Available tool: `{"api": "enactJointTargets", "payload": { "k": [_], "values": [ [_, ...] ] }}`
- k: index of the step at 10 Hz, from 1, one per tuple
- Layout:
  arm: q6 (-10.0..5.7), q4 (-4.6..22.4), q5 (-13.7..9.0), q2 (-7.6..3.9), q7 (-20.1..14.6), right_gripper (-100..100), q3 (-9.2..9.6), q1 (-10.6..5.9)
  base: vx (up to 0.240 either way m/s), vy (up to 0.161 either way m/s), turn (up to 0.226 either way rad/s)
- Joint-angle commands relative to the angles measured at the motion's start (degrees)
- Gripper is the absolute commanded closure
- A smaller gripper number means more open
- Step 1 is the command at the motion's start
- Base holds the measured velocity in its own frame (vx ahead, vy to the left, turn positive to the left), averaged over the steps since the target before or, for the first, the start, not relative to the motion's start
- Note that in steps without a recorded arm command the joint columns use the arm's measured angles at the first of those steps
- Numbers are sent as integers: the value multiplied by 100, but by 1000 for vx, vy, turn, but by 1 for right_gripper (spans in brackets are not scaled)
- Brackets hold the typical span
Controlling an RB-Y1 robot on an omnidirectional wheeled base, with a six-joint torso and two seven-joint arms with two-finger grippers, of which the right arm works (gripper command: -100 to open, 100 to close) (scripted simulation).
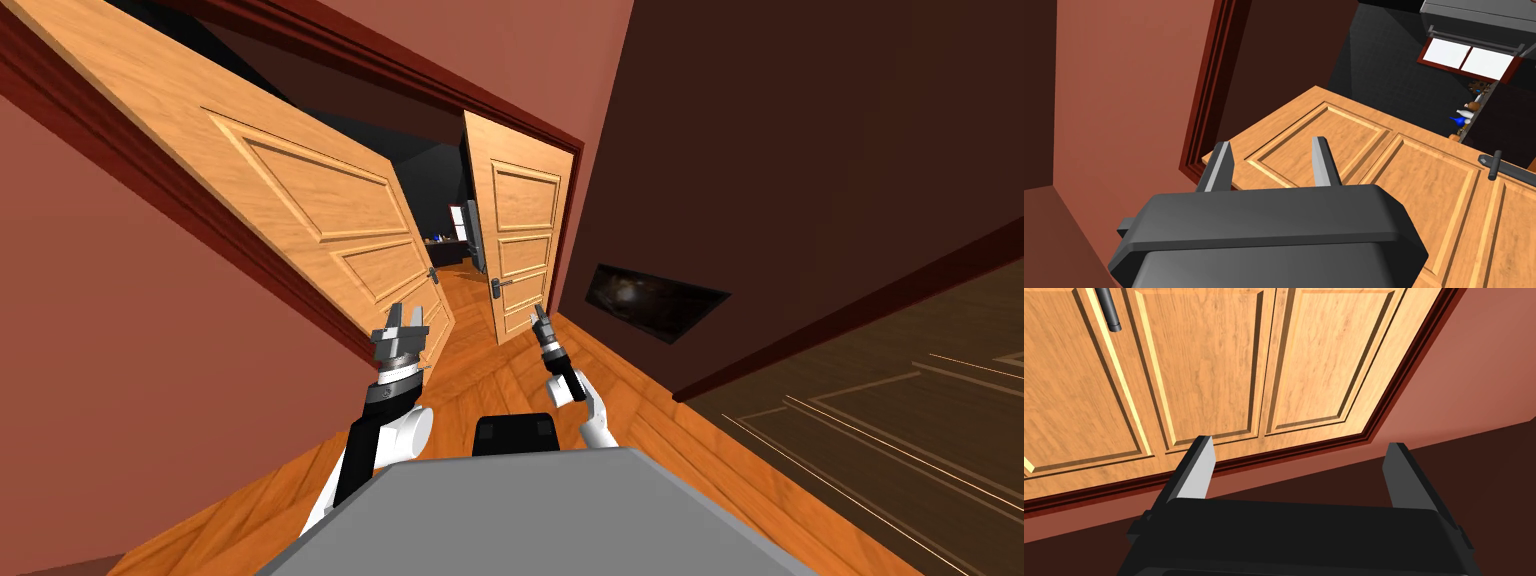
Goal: Push the door open
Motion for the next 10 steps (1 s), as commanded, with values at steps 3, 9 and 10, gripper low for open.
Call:
{"api": "enactJointTargets", "payload": {
  "k": [3,9,10],
  "values": [
    [83,399,-46,-55,-145,-100,300,-260,124,-7,-92],
    [197,1057,-111,-84,-333,-100,718,-722,100,6,-73],
    [215,1165,-121,-87,-364,-100,786,-797,100,-1,-62]
  ]
}}
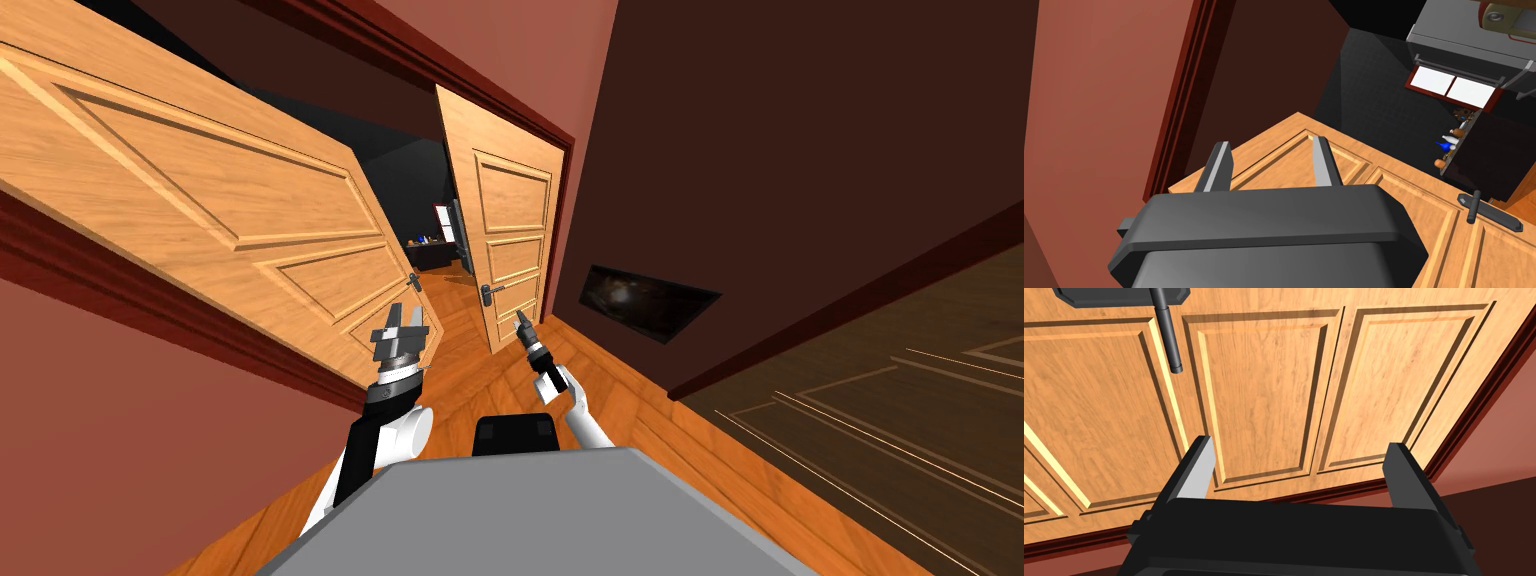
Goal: Push the door open
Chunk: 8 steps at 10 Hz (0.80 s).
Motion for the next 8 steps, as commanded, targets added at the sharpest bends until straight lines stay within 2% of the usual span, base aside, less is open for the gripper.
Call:
{"api": "enactJointTargets", "payload": {
  "k": [1,2,3,6,7,8],
  "values": [
    [25,158,-12,-2,-45,-100,123,-92,101,-16,-84],
    [44,266,-23,-5,-75,-100,191,-168,101,-5,-63],
    [79,472,-43,-7,-134,-100,322,-312,135,2,-105],
    [132,775,-73,-6,-221,-100,515,-525,124,22,-75],
    [165,968,-92,-4,-276,-100,638,-660,150,10,-108],
    [165,968,-92,-4,-276,-100,638,-660,119,15,-46]
  ]
}}
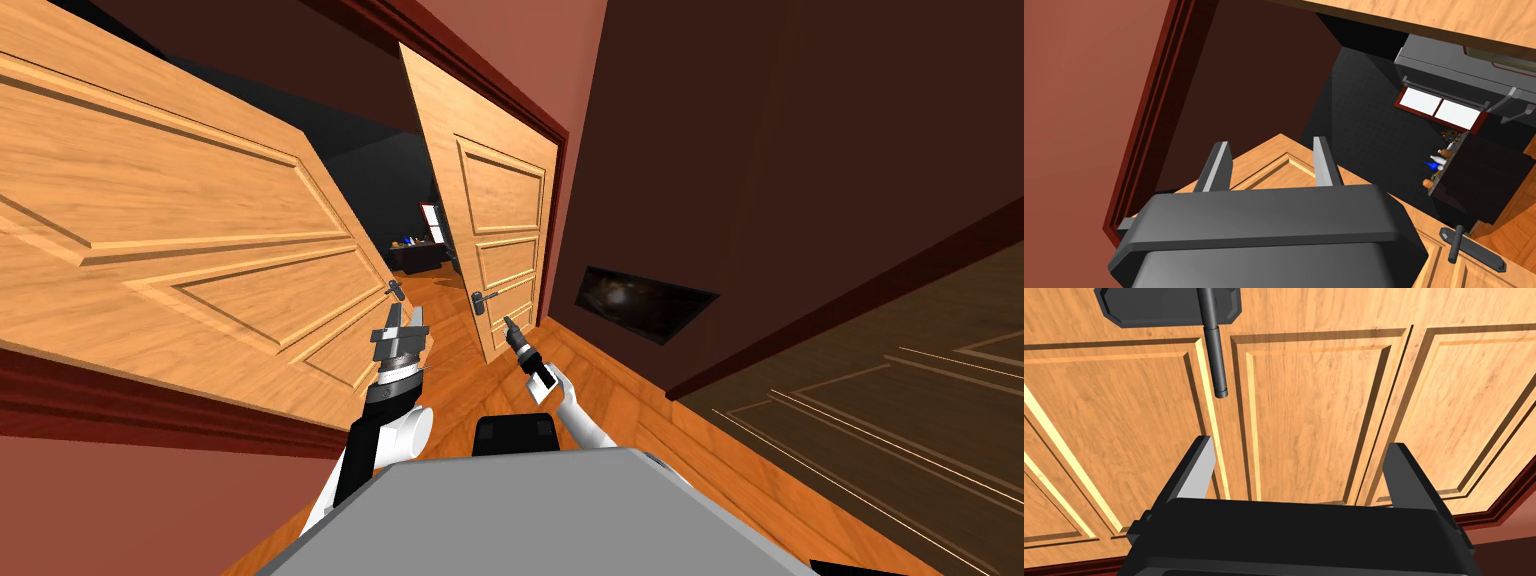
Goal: Push the door open
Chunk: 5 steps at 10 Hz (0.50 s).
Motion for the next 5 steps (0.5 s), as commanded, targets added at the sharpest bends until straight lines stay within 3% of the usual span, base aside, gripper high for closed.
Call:
{"api": "enactJointTargets", "payload": {
  "k": [1,5],
  "values": [
    [-16,187,-9,27,-26,-100,73,-104,75,17,-37],
    [73,703,-60,44,-174,-100,401,-467,122,27,-81]
  ]
}}
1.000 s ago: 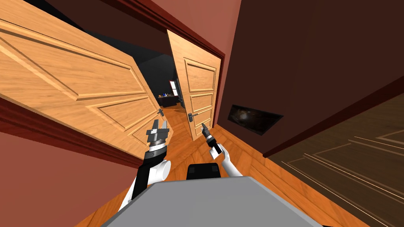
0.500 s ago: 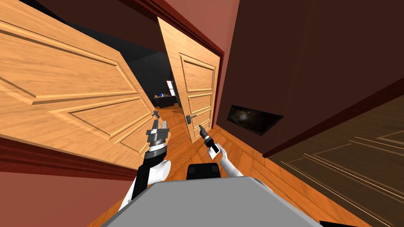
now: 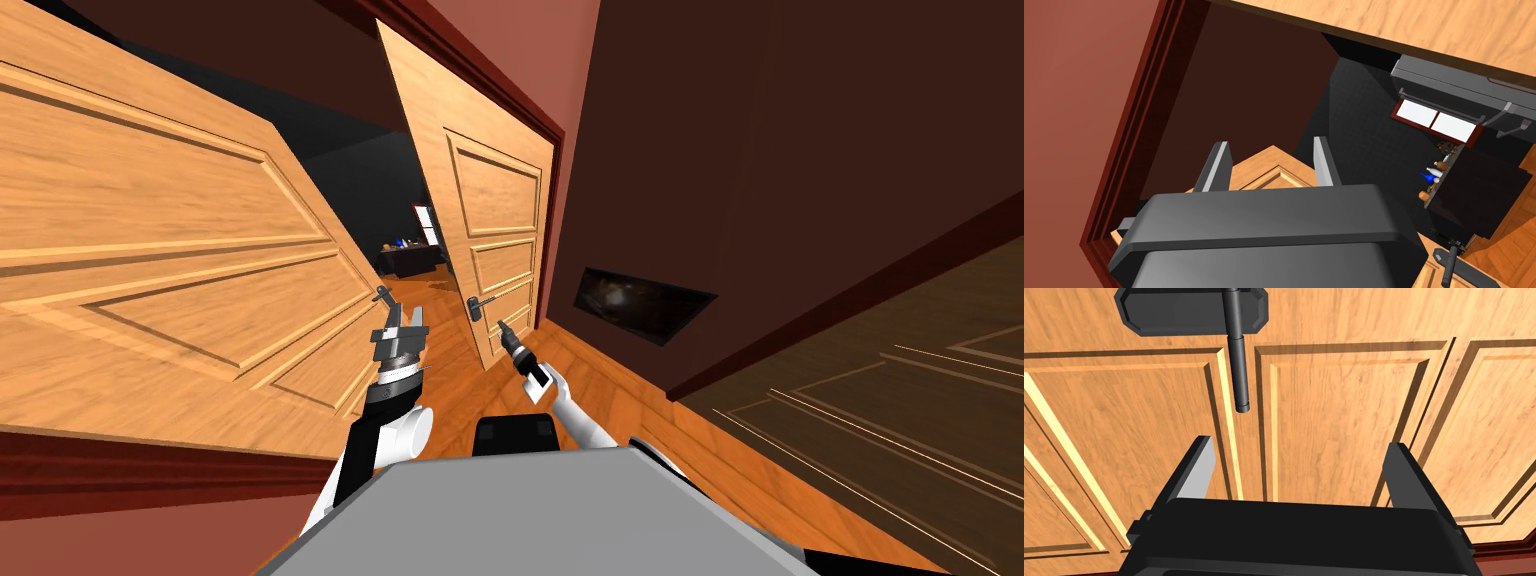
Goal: Push the door open
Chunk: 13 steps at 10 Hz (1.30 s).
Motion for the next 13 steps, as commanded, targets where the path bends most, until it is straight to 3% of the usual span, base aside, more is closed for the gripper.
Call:
{"api": "enactJointTargets", "payload": {
  "k": [1,8,13],
  "values": [
    [40,181,-19,12,-55,-100,105,-136,169,37,-57],
    [177,977,-97,73,-283,-100,610,-694,177,43,-78],
    [120,1093,-86,99,-218,-100,473,-700,128,105,24]
  ]
}}
